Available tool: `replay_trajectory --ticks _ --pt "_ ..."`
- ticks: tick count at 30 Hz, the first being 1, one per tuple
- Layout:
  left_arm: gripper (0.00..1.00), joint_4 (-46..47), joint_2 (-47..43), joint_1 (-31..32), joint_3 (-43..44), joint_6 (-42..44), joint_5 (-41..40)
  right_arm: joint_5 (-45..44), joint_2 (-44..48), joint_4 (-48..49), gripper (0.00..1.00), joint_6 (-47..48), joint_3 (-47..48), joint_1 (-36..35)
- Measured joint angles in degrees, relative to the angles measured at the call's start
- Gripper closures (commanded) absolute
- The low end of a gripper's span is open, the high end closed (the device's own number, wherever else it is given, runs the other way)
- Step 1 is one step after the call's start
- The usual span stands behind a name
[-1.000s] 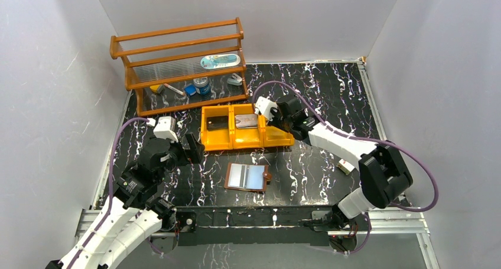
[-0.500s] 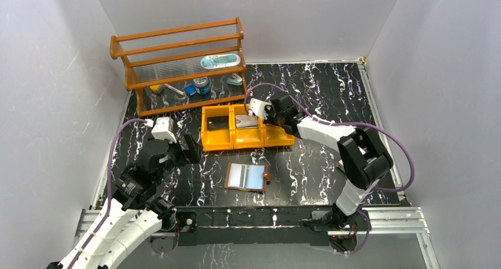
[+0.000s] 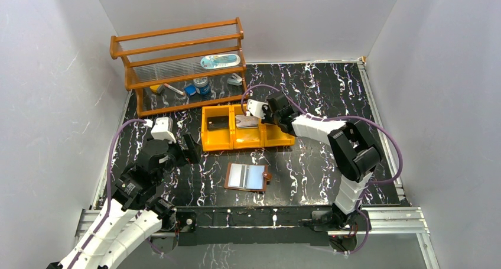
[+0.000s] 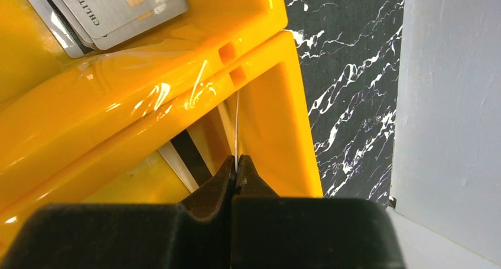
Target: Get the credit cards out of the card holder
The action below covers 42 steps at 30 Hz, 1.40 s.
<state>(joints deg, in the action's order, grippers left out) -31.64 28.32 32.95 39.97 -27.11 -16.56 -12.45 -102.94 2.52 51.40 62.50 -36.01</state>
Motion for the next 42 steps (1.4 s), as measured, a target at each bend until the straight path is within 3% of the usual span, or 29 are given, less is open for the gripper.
replay_trajectory --ticks 22,27,30,42 --pt "0.02 -0.2 0.0 0.0 -0.1 0.0 -0.4 0.9 -2.2 -0.7 0.81 -0.1 0.0 0.0" --pt "0.02 -0.2 0.0 0.0 -0.1 0.0 -0.4 1.3 -2.1 -1.2 0.75 -0.4 0.1 0.0" --pt "0.02 -0.2 0.0 0.0 -0.1 0.0 -0.4 2.2 -2.0 -1.7 0.65 -1.0 0.1 0.0" --pt "0.02 -0.2 0.1 0.0 -0.1 0.0 -0.4 5.3 5.1 -1.4 0.59 -5.9 0.0 0.0"
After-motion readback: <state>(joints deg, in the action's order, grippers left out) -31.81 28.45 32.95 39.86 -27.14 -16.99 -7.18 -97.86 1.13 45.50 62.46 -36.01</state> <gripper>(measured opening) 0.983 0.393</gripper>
